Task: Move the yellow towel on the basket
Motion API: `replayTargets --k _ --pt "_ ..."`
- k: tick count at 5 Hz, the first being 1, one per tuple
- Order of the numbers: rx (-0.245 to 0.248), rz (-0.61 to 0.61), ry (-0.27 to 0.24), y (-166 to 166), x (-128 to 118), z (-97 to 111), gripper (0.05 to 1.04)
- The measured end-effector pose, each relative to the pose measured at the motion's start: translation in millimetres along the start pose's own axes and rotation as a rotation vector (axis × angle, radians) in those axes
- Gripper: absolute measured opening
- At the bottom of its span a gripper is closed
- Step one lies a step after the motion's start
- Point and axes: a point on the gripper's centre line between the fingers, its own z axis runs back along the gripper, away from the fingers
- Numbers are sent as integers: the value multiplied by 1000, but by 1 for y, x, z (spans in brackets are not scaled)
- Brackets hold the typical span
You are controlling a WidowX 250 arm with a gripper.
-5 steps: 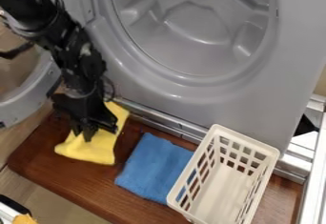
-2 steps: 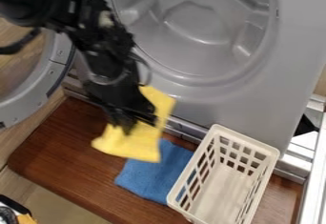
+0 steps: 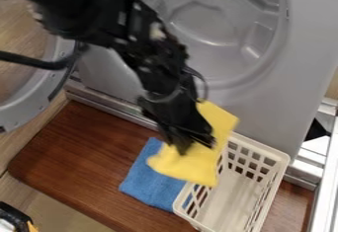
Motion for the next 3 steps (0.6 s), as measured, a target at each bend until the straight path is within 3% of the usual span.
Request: replayTargets --k 1,2,3 --pt "-34 -69 30 -21 2 -20 91" --pt "-72 -83 11 -31 3 -40 91" --pt "-81 -94 22 -34 -2 -60 91"
